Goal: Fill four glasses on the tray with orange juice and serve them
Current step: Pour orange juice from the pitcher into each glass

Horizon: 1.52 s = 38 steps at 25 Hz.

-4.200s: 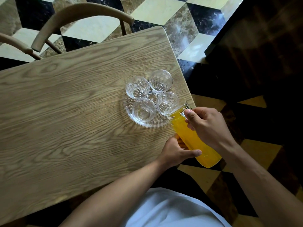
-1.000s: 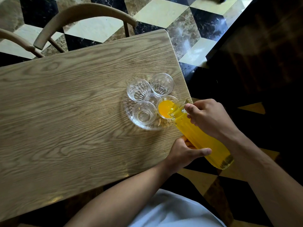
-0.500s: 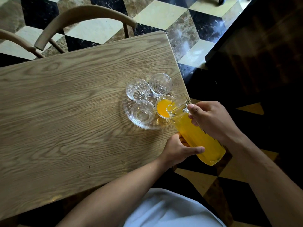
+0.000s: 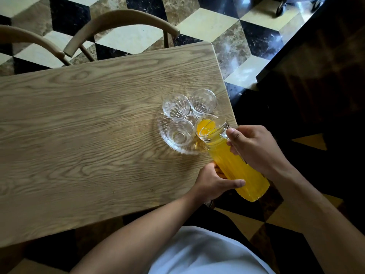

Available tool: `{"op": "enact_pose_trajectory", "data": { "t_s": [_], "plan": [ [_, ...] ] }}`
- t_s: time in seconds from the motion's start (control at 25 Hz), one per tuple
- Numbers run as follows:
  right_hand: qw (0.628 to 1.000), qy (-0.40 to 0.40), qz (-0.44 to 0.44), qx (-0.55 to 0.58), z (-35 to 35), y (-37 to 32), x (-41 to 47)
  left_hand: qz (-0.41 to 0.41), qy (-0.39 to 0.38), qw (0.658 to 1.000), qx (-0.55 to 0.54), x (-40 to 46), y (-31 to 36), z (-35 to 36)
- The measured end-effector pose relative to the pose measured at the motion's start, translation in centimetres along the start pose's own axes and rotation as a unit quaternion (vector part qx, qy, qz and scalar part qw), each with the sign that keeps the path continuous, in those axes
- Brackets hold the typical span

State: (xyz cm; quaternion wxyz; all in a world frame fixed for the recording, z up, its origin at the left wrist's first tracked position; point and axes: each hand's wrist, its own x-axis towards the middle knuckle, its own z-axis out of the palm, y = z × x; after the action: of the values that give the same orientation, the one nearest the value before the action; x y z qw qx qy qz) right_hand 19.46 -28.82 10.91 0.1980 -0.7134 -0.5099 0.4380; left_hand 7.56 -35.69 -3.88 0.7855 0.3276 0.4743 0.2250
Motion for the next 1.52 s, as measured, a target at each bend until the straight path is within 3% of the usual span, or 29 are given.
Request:
{"op": "enact_pose_trajectory", "data": {
  "t_s": [0.44, 1.52],
  "plan": [
    [0.998, -0.048, -0.002, -0.033, 3.5, -2.4, 1.1, -0.018, 0.077, 0.997, -0.024, -1.5, -0.4, -2.0],
    [0.992, -0.063, 0.01, -0.109, 4.7, -4.4, 2.9, 0.0, 0.046, 0.998, -0.051, -2.3, 1.2, -1.5]
  ]
}}
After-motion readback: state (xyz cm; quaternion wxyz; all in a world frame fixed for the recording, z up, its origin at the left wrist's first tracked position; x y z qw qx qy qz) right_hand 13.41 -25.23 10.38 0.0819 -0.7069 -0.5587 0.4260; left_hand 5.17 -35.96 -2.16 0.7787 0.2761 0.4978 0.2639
